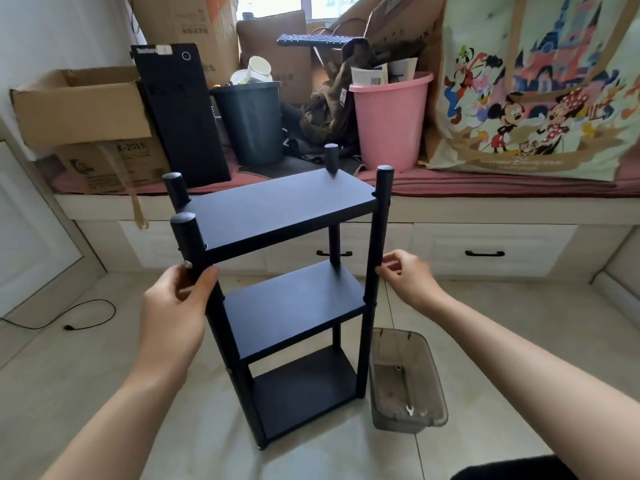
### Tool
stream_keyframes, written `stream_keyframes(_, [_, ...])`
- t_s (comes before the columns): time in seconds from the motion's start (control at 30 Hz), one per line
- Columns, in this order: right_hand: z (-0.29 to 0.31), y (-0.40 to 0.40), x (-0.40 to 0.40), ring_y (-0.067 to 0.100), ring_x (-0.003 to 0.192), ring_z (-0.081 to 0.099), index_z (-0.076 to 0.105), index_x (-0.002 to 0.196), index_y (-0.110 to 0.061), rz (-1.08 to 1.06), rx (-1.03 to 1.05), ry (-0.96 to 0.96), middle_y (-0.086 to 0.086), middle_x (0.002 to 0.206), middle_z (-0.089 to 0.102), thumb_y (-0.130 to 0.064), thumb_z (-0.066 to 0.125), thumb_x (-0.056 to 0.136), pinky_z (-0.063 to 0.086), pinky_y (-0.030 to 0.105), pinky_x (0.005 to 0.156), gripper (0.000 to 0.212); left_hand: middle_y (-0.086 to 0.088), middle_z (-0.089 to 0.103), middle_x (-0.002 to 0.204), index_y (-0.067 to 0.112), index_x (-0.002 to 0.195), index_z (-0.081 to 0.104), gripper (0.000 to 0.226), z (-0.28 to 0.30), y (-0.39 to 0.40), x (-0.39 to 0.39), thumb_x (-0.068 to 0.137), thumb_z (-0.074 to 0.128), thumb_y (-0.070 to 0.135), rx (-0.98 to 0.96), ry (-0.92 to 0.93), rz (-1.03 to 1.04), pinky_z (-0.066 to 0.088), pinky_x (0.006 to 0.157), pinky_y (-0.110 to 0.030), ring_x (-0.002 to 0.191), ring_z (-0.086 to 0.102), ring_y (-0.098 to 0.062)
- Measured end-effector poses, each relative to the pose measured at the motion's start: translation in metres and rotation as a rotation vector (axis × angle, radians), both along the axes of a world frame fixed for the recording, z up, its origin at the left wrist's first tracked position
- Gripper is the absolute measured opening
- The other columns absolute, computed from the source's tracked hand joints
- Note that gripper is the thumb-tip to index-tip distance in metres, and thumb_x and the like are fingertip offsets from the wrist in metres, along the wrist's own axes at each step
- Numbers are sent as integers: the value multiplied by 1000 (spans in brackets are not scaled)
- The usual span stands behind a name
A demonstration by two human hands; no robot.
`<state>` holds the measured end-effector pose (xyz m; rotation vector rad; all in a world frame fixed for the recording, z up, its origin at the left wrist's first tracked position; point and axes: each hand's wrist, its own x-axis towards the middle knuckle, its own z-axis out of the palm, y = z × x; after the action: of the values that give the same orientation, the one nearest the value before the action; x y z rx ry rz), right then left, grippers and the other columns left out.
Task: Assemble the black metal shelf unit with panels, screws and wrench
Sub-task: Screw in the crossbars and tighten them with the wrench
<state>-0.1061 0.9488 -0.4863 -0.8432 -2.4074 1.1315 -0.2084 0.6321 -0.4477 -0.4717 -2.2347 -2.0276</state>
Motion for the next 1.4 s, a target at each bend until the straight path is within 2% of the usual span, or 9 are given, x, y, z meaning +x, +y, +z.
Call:
stream_keyframes(0.23, [-111, -7, 29, 26, 102, 65, 70, 106, -6, 76, -98, -471, 11, 108, 71, -28, 59, 97, 52, 41, 94, 26, 5, 72, 91, 25, 98, 67, 7, 3, 3, 8, 97, 65, 31, 24, -12, 4, 57, 93, -52, 92, 70, -16])
stream_keyframes(0.37, [-175, -21, 44, 22, 73, 59, 60, 73, -11, 70, -106, -614, 5, 73, 61, -26, 54, 100, 41, 28, 65, 31, 8, 73, 92, 25, 100, 70, 7, 2, -2, 8, 95, 69, 29, 95, -59, -11, 58, 82, -38, 88, 71, -6])
stream_keyframes(0.5, [-218, -31, 57, 26, 101, 58, 56, 101, -8, 75, -104, -736, 12, 107, 60, -25, 42, 102, 40, 28, 76, 21, 4, 71, 88, 27, 90, 71, 4, -2, 3, 14, 94, 69, 27, 92, -40, -41, 59, 68, -22, 84, 69, -9])
stream_keyframes(0.63, [-229, -35, 61, 29, 110, 59, 59, 112, -6, 164, -65, -782, 13, 116, 63, -36, 49, 100, 44, 32, 83, 34, 7, 71, 83, 31, 81, 72, 13, -3, 8, 19, 93, 70, 27, 78, -29, -48, 61, 67, -21, 83, 69, -9])
stream_keyframes(0.9, [-232, -61, 74, 32, 108, 59, 61, 114, -8, 260, 42, -861, 13, 120, 59, -23, 48, 97, 47, 36, 92, 26, 14, 68, 76, 25, 89, 71, 5, 5, 19, 33, 94, 69, 27, 102, -112, -82, 61, 84, -41, 77, 66, -3])
stream_keyframes(1.0, [-234, -78, 88, 25, 96, 56, 55, 84, -7, 347, 28, -920, 17, 108, 54, -20, 51, 98, 38, 27, 77, 19, 12, 66, 74, 25, 87, 68, 7, 6, 24, 43, 94, 70, 27, 88, -114, -103, 59, 87, -49, 78, 66, -10])
stream_keyframes(1.1, [-236, -93, 100, 30, 101, 60, 62, 97, -1, 451, 38, -951, 22, 116, 59, -21, 56, 96, 33, 26, 71, 21, 12, 70, 73, 25, 87, 68, 7, 8, 29, 54, 93, 71, 27, 72, -137, -141, 61, 82, -41, 81, 72, -11])
stream_keyframes(1.23, [-236, -98, 113, 20, 76, 47, 41, 61, -14, 547, 42, -959, 6, 70, 47, -19, 65, 88, 30, 27, 51, 36, 9, 73, 78, 23, 88, 70, 6, 9, 38, 67, 88, 75, 27, 61, -209, -216, 56, 74, -29, 84, 75, -11])
stream_keyframes(1.4, [-238, -90, 114, 13, 64, 49, 49, 64, -21, 394, -180, -861, -4, 65, 51, -25, 62, 89, 34, 21, 49, 28, 6, 77, 85, 22, 92, 74, 10, 10, 40, 76, 84, 79, 23, 47, -253, -267, 58, 81, -36, 89, 75, -14])
